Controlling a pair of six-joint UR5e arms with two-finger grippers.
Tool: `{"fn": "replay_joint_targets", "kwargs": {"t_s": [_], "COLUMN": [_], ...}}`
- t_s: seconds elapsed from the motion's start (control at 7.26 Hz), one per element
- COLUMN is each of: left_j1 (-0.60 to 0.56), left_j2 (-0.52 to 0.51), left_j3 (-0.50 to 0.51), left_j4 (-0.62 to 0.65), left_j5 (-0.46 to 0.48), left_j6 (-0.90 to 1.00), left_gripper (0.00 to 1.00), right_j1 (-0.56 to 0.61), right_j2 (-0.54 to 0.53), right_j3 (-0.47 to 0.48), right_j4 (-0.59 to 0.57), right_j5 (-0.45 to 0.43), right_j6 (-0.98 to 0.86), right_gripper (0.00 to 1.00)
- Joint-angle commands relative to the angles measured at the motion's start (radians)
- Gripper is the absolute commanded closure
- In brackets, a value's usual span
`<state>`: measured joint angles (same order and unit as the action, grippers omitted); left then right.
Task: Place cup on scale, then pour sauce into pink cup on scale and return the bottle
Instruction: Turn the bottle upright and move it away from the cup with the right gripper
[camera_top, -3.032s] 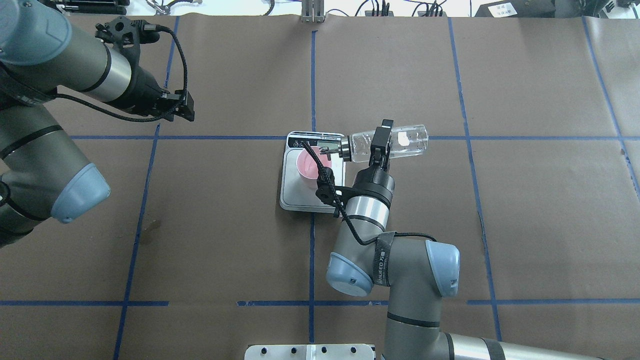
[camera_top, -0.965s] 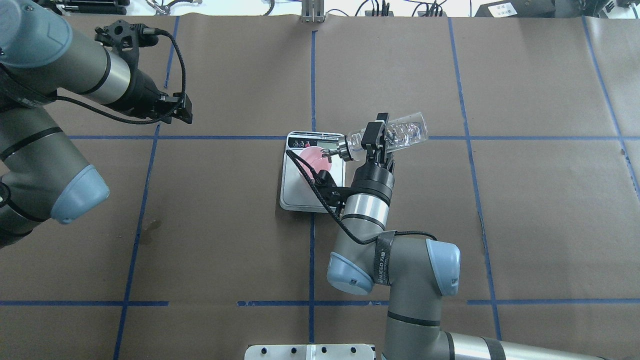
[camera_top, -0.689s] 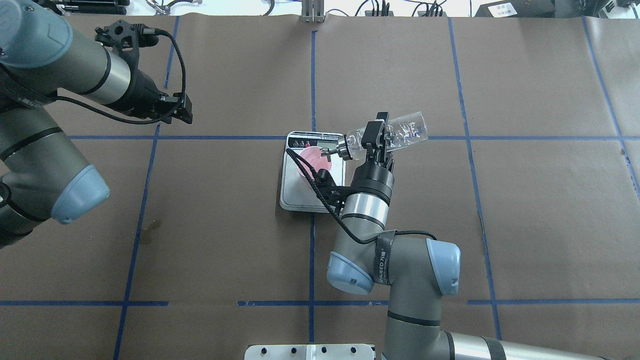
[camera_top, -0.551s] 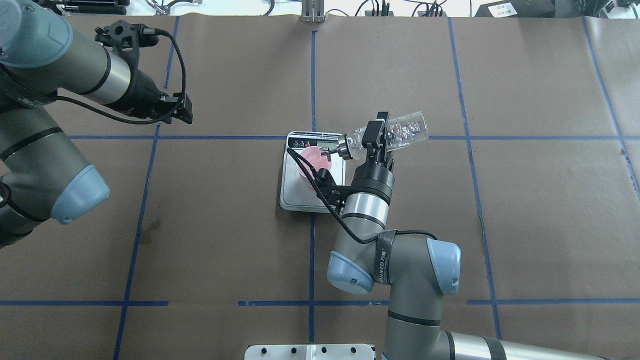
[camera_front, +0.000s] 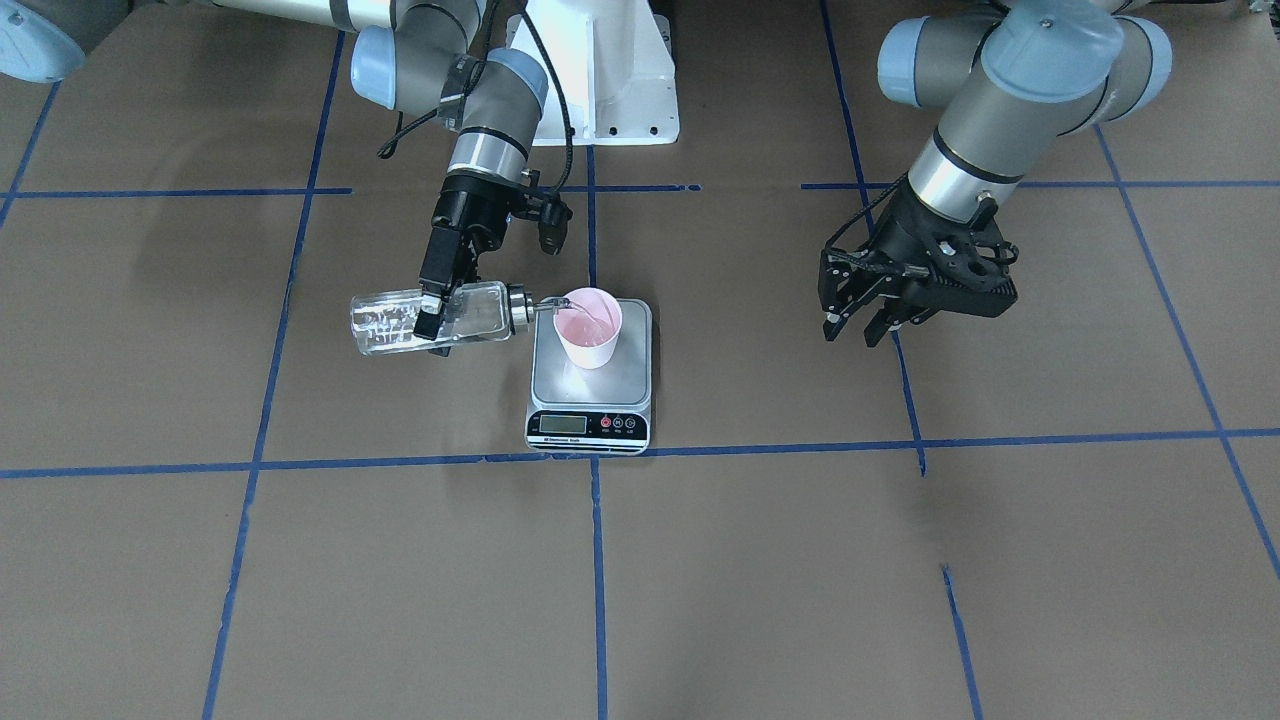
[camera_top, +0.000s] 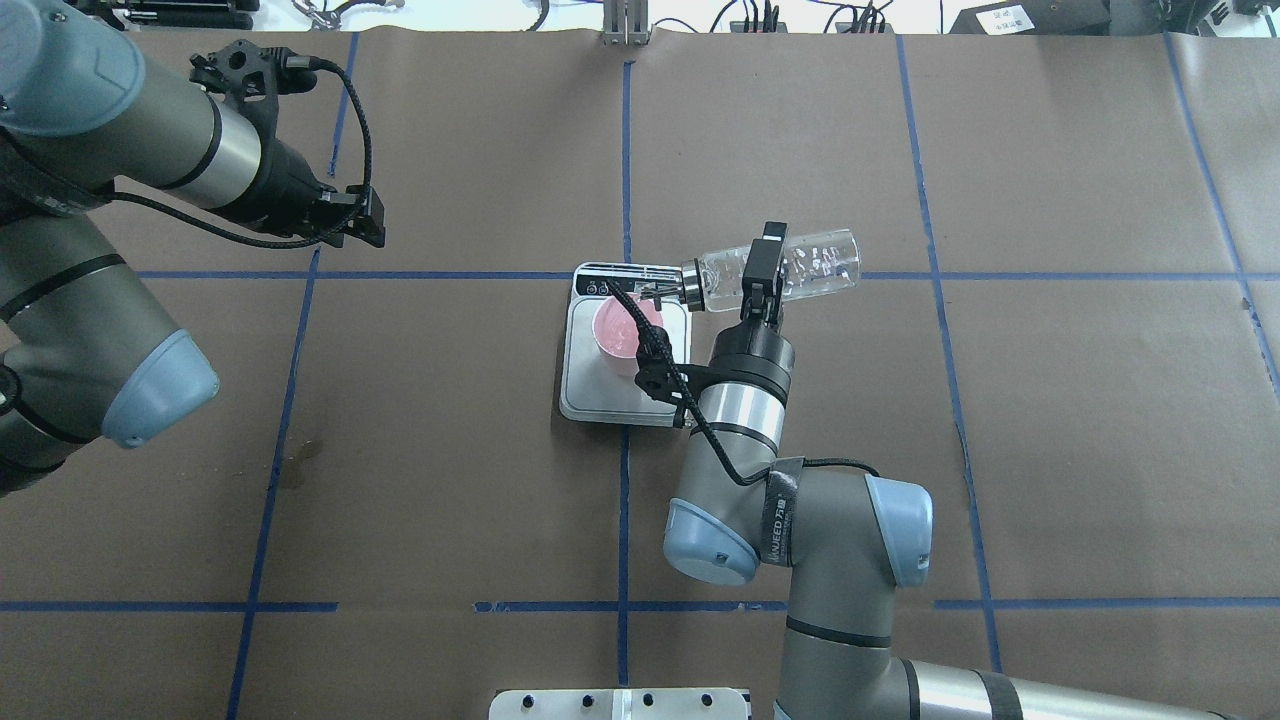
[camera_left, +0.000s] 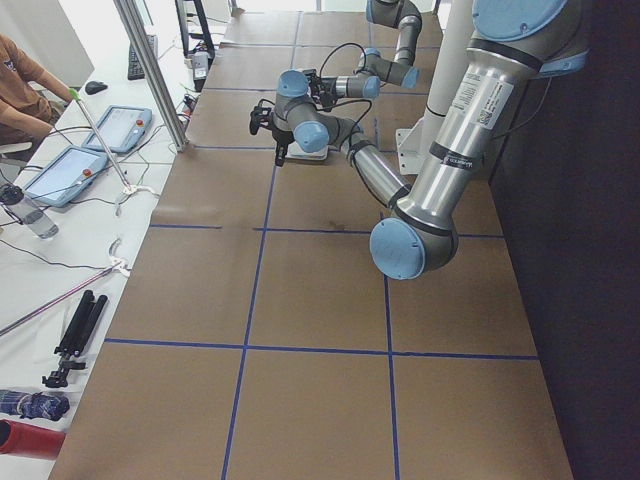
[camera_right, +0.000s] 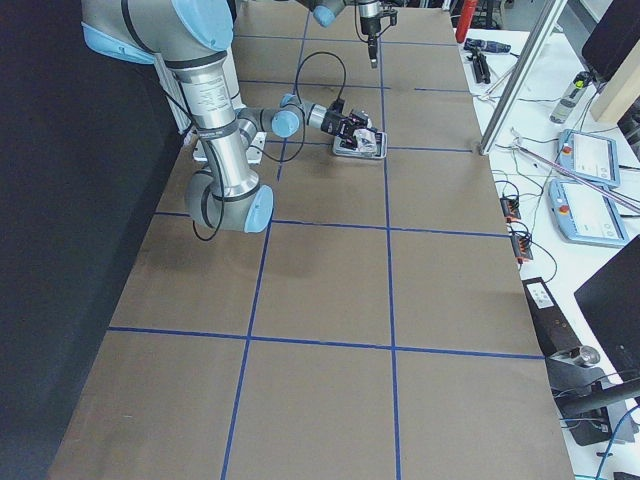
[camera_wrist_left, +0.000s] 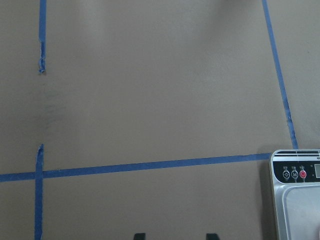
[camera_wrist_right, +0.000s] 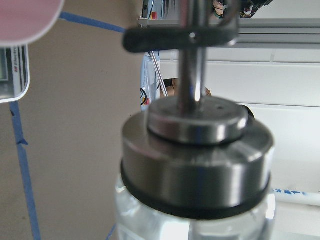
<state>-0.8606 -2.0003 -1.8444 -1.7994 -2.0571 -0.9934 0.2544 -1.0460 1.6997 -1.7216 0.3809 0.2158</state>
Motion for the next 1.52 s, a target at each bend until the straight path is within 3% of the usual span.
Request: {"fn": "replay_joint_targets", "kwargs": {"t_s": [0.0, 0.83, 1.1, 1.38], "left_j1": [0.000, 0.000, -0.001, -0.002], "left_j2": [0.000, 0.000, 0.000, -0.002], "left_j3": [-0.003, -0.003, -0.007, -0.007], "left_j4": [0.000, 0.000, 0.002, 0.002], "left_j5": [0.000, 0.000, 0.002, 0.002], "left_j6": [-0.001, 0.001, -0.001, -0.001], "left_gripper": [0.49, 0.49, 0.49, 0.49], "right_j1": [-0.001, 0.000, 0.011, 0.052], "right_j2": [-0.046, -0.094, -0.179, -0.375], "right_j3": [-0.003, 0.000, 0.000, -0.002], "right_j4": [0.173, 0.495, 0.697, 1.001], "right_j5": [0.021, 0.226, 0.268, 0.346], "right_j6": [0.053, 0.534, 0.667, 0.697], "right_gripper": [1.00, 1.00, 1.00, 1.00]}}
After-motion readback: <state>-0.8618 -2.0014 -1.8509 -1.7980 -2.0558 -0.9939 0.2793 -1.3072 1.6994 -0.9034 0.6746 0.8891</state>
